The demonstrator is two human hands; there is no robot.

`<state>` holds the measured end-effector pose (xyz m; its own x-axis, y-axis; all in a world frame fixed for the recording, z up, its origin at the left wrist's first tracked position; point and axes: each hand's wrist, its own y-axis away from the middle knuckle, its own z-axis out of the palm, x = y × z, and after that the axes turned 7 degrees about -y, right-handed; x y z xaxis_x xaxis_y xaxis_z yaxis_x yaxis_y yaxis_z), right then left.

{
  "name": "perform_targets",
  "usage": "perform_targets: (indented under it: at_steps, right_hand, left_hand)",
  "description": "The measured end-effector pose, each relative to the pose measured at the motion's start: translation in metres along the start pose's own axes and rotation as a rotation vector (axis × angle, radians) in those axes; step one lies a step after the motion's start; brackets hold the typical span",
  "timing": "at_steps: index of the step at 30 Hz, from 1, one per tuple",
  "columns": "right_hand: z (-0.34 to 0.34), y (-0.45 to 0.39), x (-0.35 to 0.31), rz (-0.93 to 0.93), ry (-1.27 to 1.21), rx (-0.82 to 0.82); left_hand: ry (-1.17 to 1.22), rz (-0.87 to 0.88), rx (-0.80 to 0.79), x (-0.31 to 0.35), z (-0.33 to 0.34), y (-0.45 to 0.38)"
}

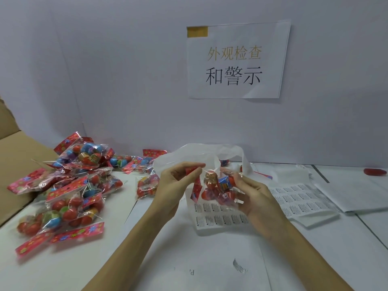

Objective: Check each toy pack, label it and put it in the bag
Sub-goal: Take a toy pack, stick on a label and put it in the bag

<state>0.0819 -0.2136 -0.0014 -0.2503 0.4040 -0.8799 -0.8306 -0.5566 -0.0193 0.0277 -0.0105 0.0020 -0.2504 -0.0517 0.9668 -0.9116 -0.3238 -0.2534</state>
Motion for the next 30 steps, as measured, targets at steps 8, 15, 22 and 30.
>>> perform_targets:
  at_steps: [8, 15, 22, 30]
  right_hand:
    - [-0.006, 0.005, -0.002, 0.053, 0.127, -0.129]
    - [-0.007, 0.005, -0.002, 0.019, 0.168, -0.108]
    - [-0.003, 0.002, 0.005, -0.222, 0.189, -0.072]
    - [0.000, 0.004, 0.013, -0.752, 0.873, 0.083]
  left_hand:
    - [-0.358, 0.239, 0.204, -0.012, 0.001, -0.002]
    - [-0.294, 0.221, 0.234, -0.005, -0.004, -0.004]
    - [-0.833, 0.640, 0.355, -0.014, 0.003, -0.002]
    - [-0.172, 0.212, -0.031, -0.004, 0.026, 0.014]
